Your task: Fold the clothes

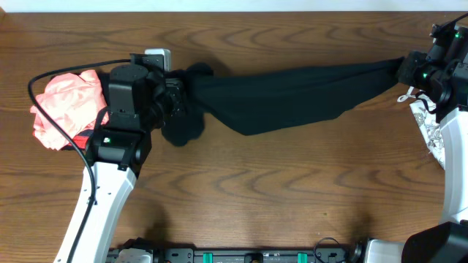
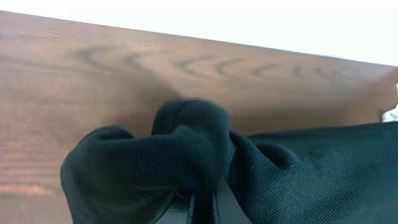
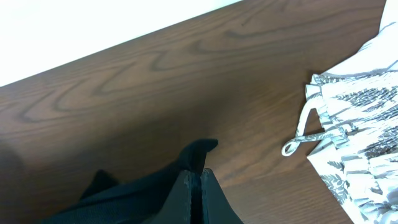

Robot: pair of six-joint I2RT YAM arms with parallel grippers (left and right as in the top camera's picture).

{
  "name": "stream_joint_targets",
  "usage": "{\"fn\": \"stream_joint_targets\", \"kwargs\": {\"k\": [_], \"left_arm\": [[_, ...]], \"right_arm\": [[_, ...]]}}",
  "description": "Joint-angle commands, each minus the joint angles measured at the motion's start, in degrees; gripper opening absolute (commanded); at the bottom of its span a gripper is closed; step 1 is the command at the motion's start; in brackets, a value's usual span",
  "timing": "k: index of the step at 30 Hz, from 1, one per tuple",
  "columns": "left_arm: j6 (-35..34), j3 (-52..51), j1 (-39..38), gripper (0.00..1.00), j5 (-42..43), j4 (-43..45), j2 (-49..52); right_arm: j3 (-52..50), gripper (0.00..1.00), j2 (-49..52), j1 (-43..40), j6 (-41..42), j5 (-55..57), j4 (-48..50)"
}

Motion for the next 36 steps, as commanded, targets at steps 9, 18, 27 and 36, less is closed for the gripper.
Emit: {"fn": "stream_joint_targets", "kwargs": {"k": [9, 18, 27, 36], "left_arm": [[-0.72, 0.35, 1.11, 0.06, -3.82, 33.07, 11.23], [-6.54, 1.09, 1.11, 0.06, 4.37, 9.88, 16.94], [-3.28, 1.07, 1.25, 0.8, 4.15, -12.44, 7.43], [-3.06, 1.05, 1.22, 0.99, 3.69, -7.32, 2.32]], "right_arm": [[0.17, 0.01, 1.68, -1.81, -2.16, 3.39, 22.47], [0.17, 0.01, 0.61, -3.76, -5.22, -1.46, 5.33], [-0.09, 0.58, 0.26, -4.26, -5.18, 5.2, -19.52], [-0.09, 0.53, 0.28, -4.31, -5.16, 4.0, -17.31]]}}
